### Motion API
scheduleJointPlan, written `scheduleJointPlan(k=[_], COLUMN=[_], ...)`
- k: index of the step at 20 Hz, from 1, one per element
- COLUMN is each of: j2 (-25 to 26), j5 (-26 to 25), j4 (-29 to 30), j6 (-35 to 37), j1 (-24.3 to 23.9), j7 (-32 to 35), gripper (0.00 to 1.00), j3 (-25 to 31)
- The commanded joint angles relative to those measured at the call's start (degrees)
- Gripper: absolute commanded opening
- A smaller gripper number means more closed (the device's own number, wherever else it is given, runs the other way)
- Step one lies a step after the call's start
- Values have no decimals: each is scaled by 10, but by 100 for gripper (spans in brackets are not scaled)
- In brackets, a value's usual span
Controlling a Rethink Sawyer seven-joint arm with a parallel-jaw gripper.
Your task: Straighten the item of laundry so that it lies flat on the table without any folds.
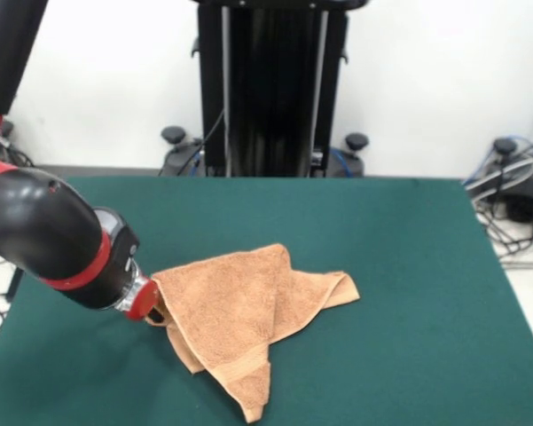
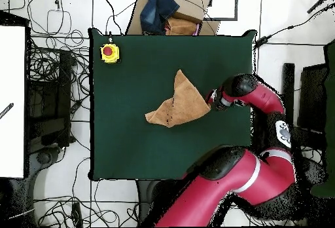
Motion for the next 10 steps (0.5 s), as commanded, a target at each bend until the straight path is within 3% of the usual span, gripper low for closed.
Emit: scheduleJointPlan(k=[1, 10], j2=[-11, -1], j5=[-42, -38], j4=[56, 52], j6=[-25, -3], j1=[1, 4], j7=[-73, -66], gripper=[100, 100], j3=[16, 15])
